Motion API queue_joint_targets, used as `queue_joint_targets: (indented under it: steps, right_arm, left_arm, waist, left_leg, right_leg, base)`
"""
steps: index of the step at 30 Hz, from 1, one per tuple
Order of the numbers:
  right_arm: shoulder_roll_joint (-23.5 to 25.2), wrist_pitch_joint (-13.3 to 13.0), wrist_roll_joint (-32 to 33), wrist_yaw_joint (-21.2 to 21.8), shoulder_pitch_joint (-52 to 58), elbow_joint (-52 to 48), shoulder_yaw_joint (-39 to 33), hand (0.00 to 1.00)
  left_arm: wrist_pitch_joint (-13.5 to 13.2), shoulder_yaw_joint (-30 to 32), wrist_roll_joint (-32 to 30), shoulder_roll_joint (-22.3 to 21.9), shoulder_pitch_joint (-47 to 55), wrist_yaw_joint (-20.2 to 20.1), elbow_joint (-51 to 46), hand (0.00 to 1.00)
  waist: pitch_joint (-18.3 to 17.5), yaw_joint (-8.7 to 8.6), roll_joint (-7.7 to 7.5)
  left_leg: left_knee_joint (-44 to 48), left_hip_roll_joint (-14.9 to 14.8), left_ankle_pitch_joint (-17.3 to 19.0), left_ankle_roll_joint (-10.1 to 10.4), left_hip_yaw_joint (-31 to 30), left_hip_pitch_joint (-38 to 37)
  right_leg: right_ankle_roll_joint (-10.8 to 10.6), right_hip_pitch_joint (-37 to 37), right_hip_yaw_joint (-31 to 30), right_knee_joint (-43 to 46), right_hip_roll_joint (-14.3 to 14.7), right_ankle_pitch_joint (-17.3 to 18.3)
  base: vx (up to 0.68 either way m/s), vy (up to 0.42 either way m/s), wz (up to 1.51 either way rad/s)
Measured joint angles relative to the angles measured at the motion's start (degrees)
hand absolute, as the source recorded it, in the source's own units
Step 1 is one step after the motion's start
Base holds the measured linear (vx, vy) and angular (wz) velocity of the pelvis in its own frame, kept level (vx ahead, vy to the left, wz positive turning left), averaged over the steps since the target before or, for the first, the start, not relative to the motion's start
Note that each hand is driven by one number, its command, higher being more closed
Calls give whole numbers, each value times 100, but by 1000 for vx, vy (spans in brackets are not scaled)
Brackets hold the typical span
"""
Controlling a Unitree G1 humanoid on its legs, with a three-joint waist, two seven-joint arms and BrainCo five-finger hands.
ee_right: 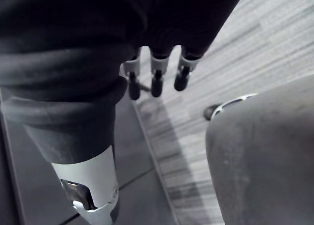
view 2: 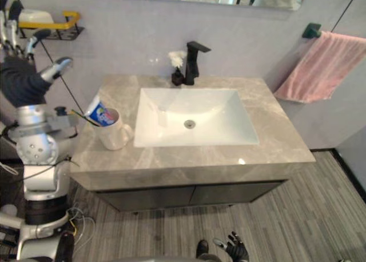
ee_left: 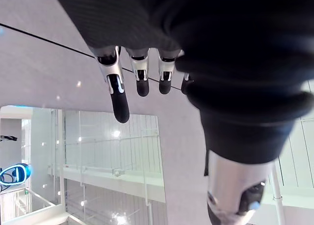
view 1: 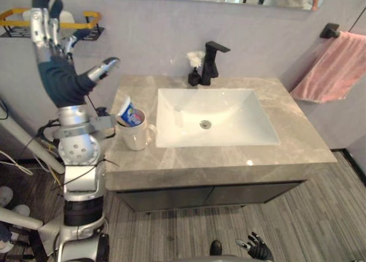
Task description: Organize washtable
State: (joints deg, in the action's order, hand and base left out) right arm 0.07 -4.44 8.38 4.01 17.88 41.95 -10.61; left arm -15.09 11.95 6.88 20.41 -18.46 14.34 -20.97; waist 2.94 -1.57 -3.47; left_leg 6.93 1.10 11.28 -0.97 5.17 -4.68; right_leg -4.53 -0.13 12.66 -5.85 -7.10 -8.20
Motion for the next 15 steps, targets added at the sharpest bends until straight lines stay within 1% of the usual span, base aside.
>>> queue_joint_targets:
  steps: [3,6,8,10,11,15]
  right_arm:
    - [0,0,2,-1,3,3,-1,0]
    - [0,-4,2,-1,-7,45,-2,0]
    - [1,5,1,-3,-7,187,-11,0]
    - [2,5,1,-7,0,187,-18,0]
    - [2,4,1,-8,-3,185,-22,0]
    - [2,3,1,-14,-18,163,-35,0]
  left_arm:
    - [-66,165,139,-33,434,24,-170,0]
    - [-110,301,243,-362,908,69,-181,0]
    - [-107,375,320,-642,1257,63,-208,0]
    - [-106,422,390,-776,1592,55,-395,0]
    - [-108,424,393,-823,1686,47,-456,100]
    - [-106,370,437,-1176,2187,-108,-620,100]
  waist:
    - [2,84,2]
    - [3,152,5]
    - [7,239,11]
    - [10,241,15]
    - [15,244,23]
    - [25,242,38]
  left_leg:
    - [-3,-2,-19,15,-44,18]
    - [-4,1,-45,12,-107,43]
    - [-5,0,-59,6,-164,35]
    - [-16,-2,-71,-1,-201,40]
    - [-24,-4,-76,-6,-204,44]
    - [-110,-9,-112,-26,-303,41]
  right_leg:
    - [1,2,46,2,-2,1]
    - [3,17,117,13,-15,2]
    - [22,54,158,20,-14,15]
    - [34,97,194,21,-12,24]
    - [38,99,198,21,-12,27]
    - [89,124,306,22,-10,66]
  base:
    - [-8,-20,8]
    - [-21,-24,12]
    - [-21,-22,13]
    - [-34,-21,10]
    - [-50,-19,7]
    - [-31,-20,10]
